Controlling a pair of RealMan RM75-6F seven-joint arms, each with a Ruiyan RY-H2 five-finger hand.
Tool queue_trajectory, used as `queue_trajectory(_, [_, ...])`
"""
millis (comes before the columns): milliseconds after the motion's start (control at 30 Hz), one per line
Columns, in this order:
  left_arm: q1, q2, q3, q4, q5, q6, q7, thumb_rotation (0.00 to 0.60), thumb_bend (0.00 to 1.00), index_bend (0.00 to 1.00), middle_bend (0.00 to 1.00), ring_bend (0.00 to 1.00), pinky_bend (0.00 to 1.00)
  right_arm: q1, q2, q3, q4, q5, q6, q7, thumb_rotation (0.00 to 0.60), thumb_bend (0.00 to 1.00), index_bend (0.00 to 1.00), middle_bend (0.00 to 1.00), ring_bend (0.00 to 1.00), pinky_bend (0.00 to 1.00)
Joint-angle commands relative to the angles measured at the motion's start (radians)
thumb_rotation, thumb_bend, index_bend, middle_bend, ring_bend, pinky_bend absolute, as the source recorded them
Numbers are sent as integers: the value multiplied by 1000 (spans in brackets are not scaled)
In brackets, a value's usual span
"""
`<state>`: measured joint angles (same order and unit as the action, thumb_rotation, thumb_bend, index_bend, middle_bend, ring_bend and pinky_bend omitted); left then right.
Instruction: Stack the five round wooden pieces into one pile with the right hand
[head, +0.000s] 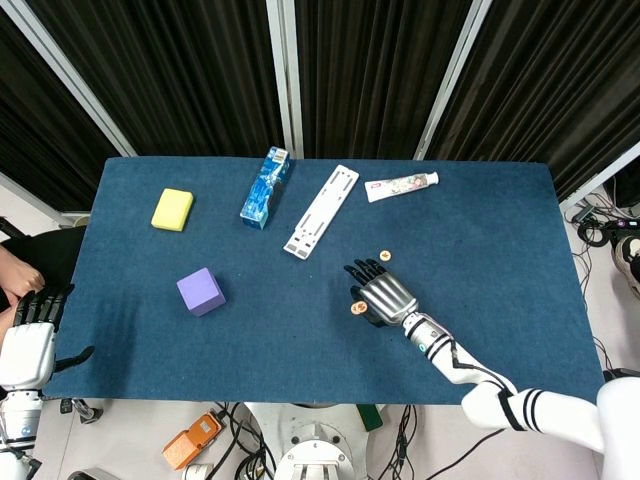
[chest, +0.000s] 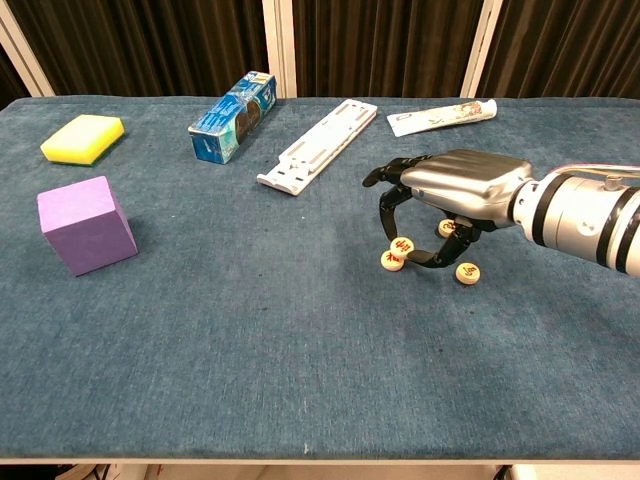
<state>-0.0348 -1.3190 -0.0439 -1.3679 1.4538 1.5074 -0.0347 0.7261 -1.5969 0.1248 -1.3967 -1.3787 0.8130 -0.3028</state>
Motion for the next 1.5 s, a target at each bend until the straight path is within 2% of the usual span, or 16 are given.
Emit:
queue_trajectory(33, [1, 0, 0, 0, 1, 1, 0, 600, 29, 88, 109, 70, 24, 4, -4, -4, 4, 1, 3, 1, 600, 535, 498, 129, 24, 137])
queue_trajectory(533, [6, 3, 1, 2, -4, 0, -4, 600, 29, 88, 109, 70, 25, 21, -14, -23, 14, 16, 9, 1, 600, 525, 467, 129, 24, 138])
queue_trajectory(767, [7, 1, -1, 8, -3, 0, -8, 600, 29, 88, 109, 70, 25, -16, 32, -34, -33, -15, 96, 29, 600, 510, 427, 129, 24, 138])
queue_trajectory(867, [6, 0, -1, 10, -3, -1, -9, 600, 29, 88, 109, 70, 25, -49, 79, -60, -65, -14, 120, 26, 600, 447, 448, 128, 24, 138])
queue_trajectory(1033, [2, -3, -3, 7, 2, -3, -5, 600, 29, 88, 109, 70, 24, -75, 112, -99, -73, 11, 103, 3, 600, 424, 479, 128, 24, 137])
queue_trajectory(1500, [7, 5, -1, -10, 1, 2, 10, 600, 29, 88, 109, 70, 24, -73, 81, -110, -16, 9, 77, 24, 600, 427, 504, 129, 24, 137])
